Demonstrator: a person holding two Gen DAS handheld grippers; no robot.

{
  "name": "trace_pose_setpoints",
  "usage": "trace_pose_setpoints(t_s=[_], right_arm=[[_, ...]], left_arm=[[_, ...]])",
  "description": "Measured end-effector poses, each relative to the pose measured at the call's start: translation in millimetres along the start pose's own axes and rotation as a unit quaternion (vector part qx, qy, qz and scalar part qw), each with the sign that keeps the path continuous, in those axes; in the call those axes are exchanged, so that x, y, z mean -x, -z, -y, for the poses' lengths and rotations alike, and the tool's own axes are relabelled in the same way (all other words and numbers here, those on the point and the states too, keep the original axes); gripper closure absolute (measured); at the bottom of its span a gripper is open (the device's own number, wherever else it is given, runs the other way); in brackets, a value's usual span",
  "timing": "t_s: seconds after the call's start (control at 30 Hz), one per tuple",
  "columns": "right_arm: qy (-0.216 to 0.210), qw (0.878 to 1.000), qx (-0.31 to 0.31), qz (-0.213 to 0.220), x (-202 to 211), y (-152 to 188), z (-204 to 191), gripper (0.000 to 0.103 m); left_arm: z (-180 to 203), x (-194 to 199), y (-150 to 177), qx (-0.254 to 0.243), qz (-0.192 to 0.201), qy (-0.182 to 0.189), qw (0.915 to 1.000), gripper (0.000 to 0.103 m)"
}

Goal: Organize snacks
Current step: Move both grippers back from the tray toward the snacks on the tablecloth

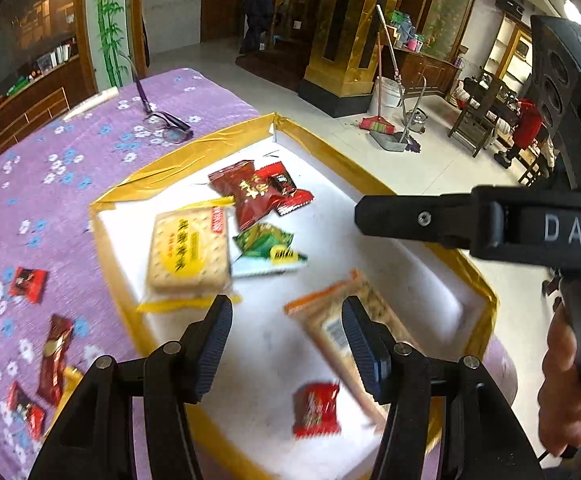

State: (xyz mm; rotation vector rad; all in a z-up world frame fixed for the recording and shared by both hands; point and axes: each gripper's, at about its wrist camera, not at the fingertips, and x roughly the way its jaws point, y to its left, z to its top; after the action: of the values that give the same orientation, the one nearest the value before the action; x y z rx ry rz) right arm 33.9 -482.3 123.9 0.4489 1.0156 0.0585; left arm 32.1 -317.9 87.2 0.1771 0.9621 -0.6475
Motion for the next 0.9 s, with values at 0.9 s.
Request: trace_pose_setpoints(t_s=[0.9], right_arm=[[-0.004, 0.997, 0.069, -0.038, -7.5, 77.6, -94.5, 0.053]], left_arm=[[-89.4, 73.4, 64.5, 0.094, 0.041, -0.045, 0.9937, 0.040]])
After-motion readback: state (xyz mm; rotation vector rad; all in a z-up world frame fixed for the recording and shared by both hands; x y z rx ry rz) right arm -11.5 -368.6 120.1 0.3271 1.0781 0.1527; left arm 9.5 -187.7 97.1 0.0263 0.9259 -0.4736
